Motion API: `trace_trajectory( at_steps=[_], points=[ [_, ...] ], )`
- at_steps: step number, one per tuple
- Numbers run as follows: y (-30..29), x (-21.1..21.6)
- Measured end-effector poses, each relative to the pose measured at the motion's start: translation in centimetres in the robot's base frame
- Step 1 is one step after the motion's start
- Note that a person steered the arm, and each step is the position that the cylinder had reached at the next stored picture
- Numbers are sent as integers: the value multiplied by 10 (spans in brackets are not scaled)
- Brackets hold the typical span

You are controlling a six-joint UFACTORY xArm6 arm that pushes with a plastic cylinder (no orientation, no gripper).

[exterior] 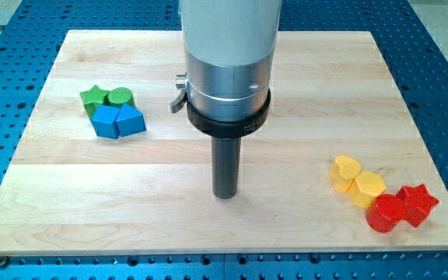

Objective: Place the blue blocks diagonal to yellow blocks

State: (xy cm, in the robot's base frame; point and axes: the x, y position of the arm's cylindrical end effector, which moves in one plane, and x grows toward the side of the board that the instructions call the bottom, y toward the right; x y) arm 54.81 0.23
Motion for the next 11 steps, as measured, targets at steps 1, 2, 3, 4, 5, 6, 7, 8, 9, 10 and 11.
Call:
trace_trajectory(
  at_steps=[1, 2, 3, 4, 5, 6, 7, 8, 9, 10, 11],
  points=[
    [0, 0],
    [0, 0],
    [0, 0],
    [0, 0],
    [-33, 0],
    [-155, -5],
    [-248, -29],
    [-273, -80],
    [-256, -135],
    [-227, -161],
    [-212, -157]
  ],
)
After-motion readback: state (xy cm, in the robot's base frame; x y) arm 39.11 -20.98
